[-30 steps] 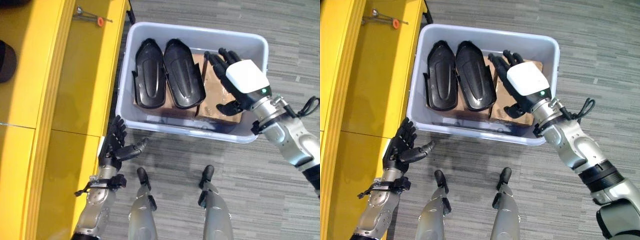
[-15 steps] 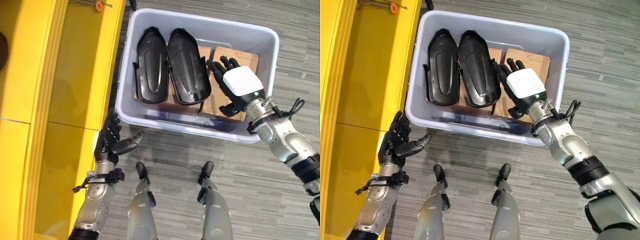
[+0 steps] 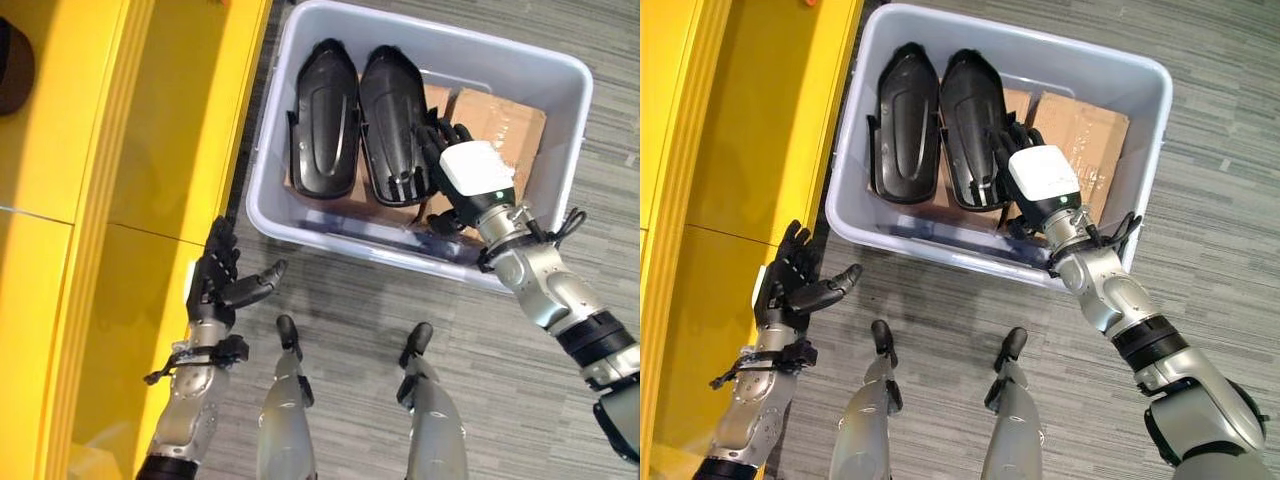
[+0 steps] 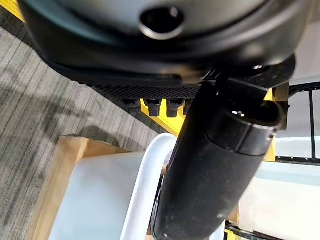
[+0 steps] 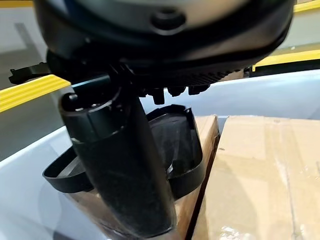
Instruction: Move parts from the plastic box to the shelf.
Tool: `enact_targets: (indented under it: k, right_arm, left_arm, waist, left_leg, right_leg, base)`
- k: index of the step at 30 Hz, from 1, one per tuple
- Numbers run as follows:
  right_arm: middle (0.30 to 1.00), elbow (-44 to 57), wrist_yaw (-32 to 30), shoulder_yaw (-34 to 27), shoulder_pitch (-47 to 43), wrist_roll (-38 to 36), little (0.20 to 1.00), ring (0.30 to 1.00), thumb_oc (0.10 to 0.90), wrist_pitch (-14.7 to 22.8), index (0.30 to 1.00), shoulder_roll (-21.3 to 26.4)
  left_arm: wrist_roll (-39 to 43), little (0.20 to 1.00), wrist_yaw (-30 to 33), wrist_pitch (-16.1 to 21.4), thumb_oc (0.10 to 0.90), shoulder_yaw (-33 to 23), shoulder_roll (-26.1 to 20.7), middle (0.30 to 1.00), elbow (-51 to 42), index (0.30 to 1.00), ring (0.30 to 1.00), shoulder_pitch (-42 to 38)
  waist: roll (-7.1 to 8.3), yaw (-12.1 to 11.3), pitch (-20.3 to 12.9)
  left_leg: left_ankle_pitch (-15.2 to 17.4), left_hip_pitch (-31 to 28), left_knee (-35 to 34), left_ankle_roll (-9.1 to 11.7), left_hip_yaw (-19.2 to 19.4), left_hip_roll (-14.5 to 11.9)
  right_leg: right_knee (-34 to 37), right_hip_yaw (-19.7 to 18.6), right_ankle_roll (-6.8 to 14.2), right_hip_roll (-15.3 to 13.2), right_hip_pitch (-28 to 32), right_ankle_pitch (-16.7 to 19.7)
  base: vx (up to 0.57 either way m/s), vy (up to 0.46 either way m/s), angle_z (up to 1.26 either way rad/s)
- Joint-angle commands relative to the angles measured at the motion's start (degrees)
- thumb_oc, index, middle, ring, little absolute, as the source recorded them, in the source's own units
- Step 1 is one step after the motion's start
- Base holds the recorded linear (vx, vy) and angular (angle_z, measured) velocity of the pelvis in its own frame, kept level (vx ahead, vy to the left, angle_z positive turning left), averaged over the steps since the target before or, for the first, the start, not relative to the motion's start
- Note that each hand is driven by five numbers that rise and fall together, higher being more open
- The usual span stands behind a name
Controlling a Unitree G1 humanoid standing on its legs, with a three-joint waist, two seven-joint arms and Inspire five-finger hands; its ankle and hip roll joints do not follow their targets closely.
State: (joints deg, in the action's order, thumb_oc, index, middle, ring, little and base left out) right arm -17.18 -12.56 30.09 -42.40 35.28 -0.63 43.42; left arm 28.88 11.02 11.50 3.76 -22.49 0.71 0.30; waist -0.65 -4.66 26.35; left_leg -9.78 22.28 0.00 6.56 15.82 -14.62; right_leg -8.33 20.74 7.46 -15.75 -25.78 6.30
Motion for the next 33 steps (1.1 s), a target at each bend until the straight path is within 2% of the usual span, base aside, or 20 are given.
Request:
enact_targets:
  k: [1,14,16,23,33]
  right_arm:
    - [1.0,1.39,-4.39,-2.59,-5.71,-0.69,1.0,1.0,0.9,0.98,1.0,0.81]
    - [1.0,-2.81,-5.37,-1.74,-7.35,-2.87,1.0,1.0,0.9,0.35,1.0,-1.63]
    - [1.0,-6.91,-6.13,-0.99,-9.27,-3.58,1.0,1.0,0.9,-0.28,1.0,-1.59]
    - [1.0,-12.0,-6.98,-0.08,-12.58,-4.83,1.0,1.0,0.9,-1.16,1.0,-0.97]
    - [1.0,-20.17,-7.12,4.03,-18.53,-6.19,1.0,1.0,0.9,-1.61,1.0,-0.27]
  left_arm:
    - [-1.22,1.0,1.27,6.11,0.9,-2.39,-2.61,1.0,-6.48,1.0,1.0,-1.16]
    - [-1.22,1.0,2.0,6.38,0.9,-2.34,-2.85,1.0,-6.37,1.0,1.0,-1.29]
    - [-1.17,1.0,2.44,6.82,0.9,-2.6,-2.94,1.0,-6.53,1.0,1.0,-1.27]
    - [-0.97,1.0,2.7,6.9,0.9,-2.3,-2.93,1.0,-6.44,1.0,1.0,-1.73]
    - [0.03,1.0,2.65,7.4,0.9,-1.91,-3.42,1.0,-6.41,1.0,1.0,-1.41]
  waist:
    - [1.33,-0.42,0.01]
    - [1.71,-1.31,1.49]
    - [1.45,-1.63,2.3]
    - [0.82,-1.96,3.42]
    - [-0.06,-2.92,3.44]
  left_leg:
    - [0.88,-4.28,0.51,5.55,-1.2,-4.54]
    - [0.49,-2.72,0.38,5.63,-1.65,-4.49]
    - [0.24,-1.7,0.39,5.68,-1.95,-4.42]
    - [0.01,-0.13,0.61,5.7,-2.36,-4.25]
    - [0.04,3.59,1.18,5.58,-3.31,-3.91]
  right_leg:
    - [1.75,0.07,3.11,-1.33,-0.08,2.77]
    - [2.94,0.92,3.16,-1.13,-0.2,3.45]
    - [2.97,0.98,3.16,-1.11,-0.91,3.55]
    - [2.82,1.13,3.18,-1.15,-2.27,3.73]
    - [2.59,1.37,3.27,-1.49,-5.37,3.94]
  base:
    - [-0.02,0.012,0.08]
    - [0.0,0.001,0.02]
    - [-0.02,-0.006,0.04]
    - [0.0,0.0,0.07]
    - [0.01,-0.005,0.02]
